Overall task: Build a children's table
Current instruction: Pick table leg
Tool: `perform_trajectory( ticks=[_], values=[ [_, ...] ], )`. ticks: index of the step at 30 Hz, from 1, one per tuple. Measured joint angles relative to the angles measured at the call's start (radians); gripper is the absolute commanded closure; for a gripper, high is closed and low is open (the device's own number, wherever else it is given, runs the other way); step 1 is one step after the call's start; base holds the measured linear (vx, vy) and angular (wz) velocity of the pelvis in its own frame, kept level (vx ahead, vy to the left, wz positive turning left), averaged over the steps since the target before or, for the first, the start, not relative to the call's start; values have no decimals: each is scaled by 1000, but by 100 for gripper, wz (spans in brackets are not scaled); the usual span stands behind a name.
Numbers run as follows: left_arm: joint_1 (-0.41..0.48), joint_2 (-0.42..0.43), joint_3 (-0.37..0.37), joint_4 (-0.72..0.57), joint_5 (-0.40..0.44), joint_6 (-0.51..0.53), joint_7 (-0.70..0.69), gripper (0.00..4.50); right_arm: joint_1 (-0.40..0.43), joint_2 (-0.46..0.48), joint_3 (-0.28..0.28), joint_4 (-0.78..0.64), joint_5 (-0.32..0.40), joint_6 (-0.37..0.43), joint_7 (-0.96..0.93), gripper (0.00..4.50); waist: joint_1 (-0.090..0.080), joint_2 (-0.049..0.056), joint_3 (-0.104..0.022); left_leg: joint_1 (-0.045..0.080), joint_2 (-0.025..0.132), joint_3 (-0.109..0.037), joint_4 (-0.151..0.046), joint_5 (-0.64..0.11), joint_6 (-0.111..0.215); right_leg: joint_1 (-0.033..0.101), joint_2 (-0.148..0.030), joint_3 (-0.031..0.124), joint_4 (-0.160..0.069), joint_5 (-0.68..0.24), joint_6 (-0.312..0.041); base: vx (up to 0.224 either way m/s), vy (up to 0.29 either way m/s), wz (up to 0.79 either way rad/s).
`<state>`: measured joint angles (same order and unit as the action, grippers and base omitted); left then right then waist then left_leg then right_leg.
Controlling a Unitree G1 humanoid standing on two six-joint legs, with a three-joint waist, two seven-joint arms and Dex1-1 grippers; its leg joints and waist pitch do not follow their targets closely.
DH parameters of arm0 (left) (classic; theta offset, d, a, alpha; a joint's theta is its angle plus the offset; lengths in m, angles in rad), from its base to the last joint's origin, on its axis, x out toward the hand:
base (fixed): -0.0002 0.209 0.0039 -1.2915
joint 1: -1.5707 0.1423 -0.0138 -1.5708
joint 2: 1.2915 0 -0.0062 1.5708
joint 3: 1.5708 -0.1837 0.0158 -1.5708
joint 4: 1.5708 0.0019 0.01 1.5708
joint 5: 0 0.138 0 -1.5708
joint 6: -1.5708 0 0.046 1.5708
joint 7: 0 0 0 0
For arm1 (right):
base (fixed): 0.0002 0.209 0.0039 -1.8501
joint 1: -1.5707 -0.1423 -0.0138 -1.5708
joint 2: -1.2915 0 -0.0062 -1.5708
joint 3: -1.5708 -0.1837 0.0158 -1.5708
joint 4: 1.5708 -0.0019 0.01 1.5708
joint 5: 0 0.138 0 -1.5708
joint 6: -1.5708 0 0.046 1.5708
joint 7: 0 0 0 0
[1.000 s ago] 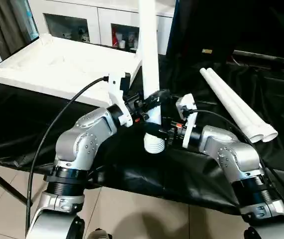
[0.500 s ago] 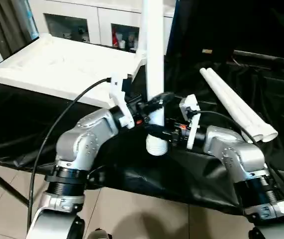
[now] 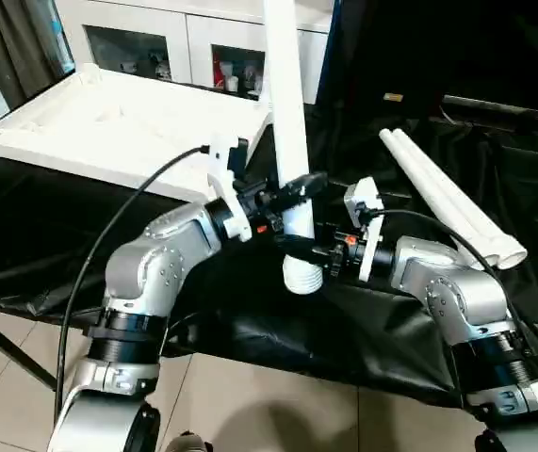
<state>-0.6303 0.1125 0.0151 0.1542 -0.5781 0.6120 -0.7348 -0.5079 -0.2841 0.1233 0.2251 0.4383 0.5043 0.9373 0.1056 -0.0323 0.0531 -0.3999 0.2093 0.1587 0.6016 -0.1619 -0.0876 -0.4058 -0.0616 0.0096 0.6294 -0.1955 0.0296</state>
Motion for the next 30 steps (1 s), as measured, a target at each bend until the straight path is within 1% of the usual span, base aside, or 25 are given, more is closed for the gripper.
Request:
perform_trajectory(
  ticks=[1, 3, 6, 8, 12, 21, 30],
  values=[
    [-7, 3, -2, 0, 0, 1, -6, 261, -1, -1, 0, 0, 0, 1, 1, 164, 1, 0, 0, 0, 0, 0, 0, 0, 0, 0, 0, 0, 0, 0, 0, 0, 0, 0],
    [-13, 8, -9, 0, -1, 1, -19, 261, -1, -5, 1, 0, -1, 7, 4, 142, 2, 0, 0, 0, 0, 0, 0, 0, 0, 0, 0, 0, 0, 0, 0, 0, 0, 0],
    [-18, 17, -24, 4, 0, 6, -40, 261, -3, -29, 7, 0, -3, 16, 30, 139, 4, 0, 0, 0, 0, 0, 0, 0, 0, 0, 0, 0, 0, 0, 0, 0, 0, 0],
    [-23, 23, -25, 11, 0, 11, -49, 261, -9, -46, 9, 0, -3, 22, 47, 139, 5, 0, 0, 0, 0, 0, 0, 1, 1, 0, 0, 0, 0, 0, 0, 0, 0, 0],
    [-43, 37, -35, 19, 5, 18, -73, 261, -21, -51, 9, 0, -2, 39, 56, 139, 6, 0, 0, 0, 0, 0, 0, 1, 1, 0, 0, 0, 1, 0, 0, 0, 0, 0],
    [-46, 44, -66, 38, 25, 16, -94, 261, -23, -74, 9, -12, 2, 73, 78, 139, 7, 0, 0, 0, 0, 0, 0, 1, 0, 0, 0, 0, 1, 0, 0, 0, 0, 0],
    [-48, 46, -81, 60, 46, 2, -107, 261, -24, -72, 4, -12, 2, 80, 71, 139, 7, 0, 0, 0, 0, 0, 0, 1, 0, 0, 0, 0, 1, 0, 0, 0, 0, 0]
  ],
)
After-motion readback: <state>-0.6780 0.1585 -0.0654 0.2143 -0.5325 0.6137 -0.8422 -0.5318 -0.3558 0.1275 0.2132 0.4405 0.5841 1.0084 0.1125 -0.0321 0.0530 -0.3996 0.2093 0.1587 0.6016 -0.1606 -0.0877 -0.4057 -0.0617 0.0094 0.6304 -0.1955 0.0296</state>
